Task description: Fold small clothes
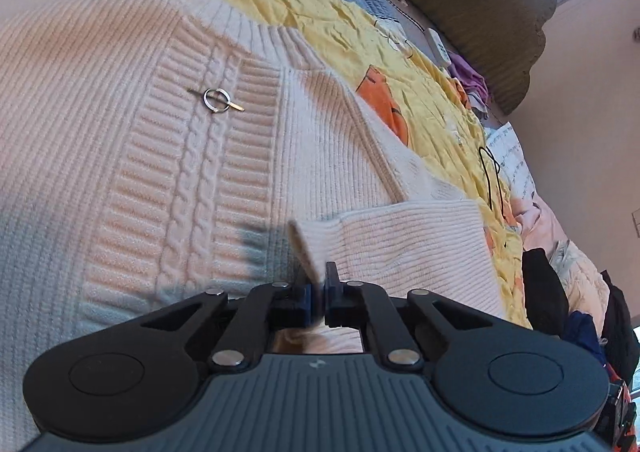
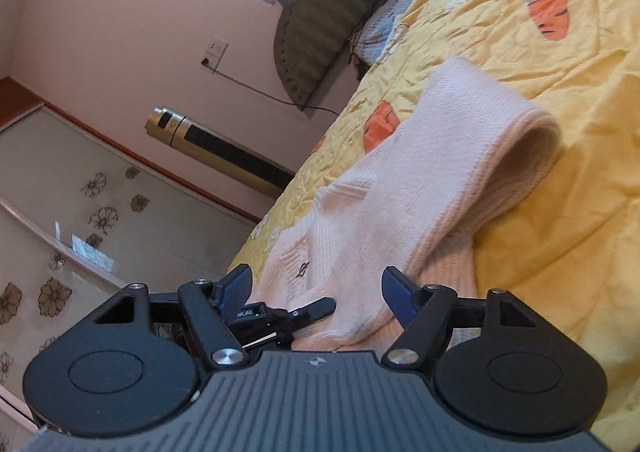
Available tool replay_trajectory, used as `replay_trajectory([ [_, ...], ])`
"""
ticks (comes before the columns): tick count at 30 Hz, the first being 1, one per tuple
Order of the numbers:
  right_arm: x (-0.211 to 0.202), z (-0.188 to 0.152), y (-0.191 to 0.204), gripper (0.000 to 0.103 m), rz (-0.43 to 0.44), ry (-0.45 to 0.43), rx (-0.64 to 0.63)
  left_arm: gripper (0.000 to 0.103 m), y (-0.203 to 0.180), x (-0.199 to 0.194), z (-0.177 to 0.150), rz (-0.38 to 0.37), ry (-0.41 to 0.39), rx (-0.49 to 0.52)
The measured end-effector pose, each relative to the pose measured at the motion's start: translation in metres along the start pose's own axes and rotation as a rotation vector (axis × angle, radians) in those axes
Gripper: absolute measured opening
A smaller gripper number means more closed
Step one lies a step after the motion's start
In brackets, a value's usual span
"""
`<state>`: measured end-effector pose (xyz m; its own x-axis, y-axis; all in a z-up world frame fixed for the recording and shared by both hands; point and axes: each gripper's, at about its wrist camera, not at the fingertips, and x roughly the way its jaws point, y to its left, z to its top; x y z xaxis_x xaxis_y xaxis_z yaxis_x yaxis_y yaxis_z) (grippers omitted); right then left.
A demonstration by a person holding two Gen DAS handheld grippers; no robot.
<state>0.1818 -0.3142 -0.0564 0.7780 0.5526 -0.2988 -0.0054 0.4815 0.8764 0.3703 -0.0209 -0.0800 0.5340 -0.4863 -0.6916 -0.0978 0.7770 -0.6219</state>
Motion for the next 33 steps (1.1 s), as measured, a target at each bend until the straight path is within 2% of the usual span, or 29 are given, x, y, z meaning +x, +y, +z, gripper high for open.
replay_trajectory([
  [5, -0.011, 0.006, -0.026, 0.071, 0.051, -0.043, 0.175, 0.005, -0.019, -0.047, 0.024, -0.089, -0.082, 0.031],
  [9, -0.011, 0.015, -0.039, 0.074, 0.071, -0.075, 0.262, 0.005, -0.023, -0.09, 0.044, -0.121, -0.145, 0.042],
  [10, -0.009, 0.018, -0.044, 0.078, 0.069, -0.071, 0.285, 0.005, -0.022, -0.099, 0.047, -0.12, -0.156, 0.046],
  [14, 0.003, 0.019, -0.065, 0.078, 0.072, -0.063, 0.431, 0.005, -0.015, -0.134, 0.058, -0.123, -0.214, 0.047],
  [17, 0.009, 0.014, -0.07, 0.08, 0.086, -0.053, 0.49, 0.005, 0.001, -0.155, 0.066, -0.12, -0.248, 0.022],
  [19, 0.014, 0.01, -0.069, 0.082, 0.087, -0.025, 0.504, 0.005, 0.017, -0.166, 0.071, -0.089, -0.277, -0.001],
  [23, 0.022, 0.009, -0.057, 0.083, 0.054, 0.013, 0.448, 0.005, 0.065, -0.17, 0.073, 0.011, -0.288, -0.084],
  [27, 0.024, 0.02, -0.039, 0.083, 0.0, -0.009, 0.322, 0.005, 0.107, -0.153, 0.063, 0.087, -0.226, -0.165],
  [30, 0.04, 0.039, -0.027, 0.082, -0.121, 0.01, 0.175, 0.005, 0.12, -0.145, 0.055, 0.103, -0.215, -0.187],
  [33, 0.068, 0.057, -0.022, 0.081, -0.246, 0.066, 0.057, 0.005, 0.122, -0.143, 0.046, 0.115, -0.207, -0.18],
])
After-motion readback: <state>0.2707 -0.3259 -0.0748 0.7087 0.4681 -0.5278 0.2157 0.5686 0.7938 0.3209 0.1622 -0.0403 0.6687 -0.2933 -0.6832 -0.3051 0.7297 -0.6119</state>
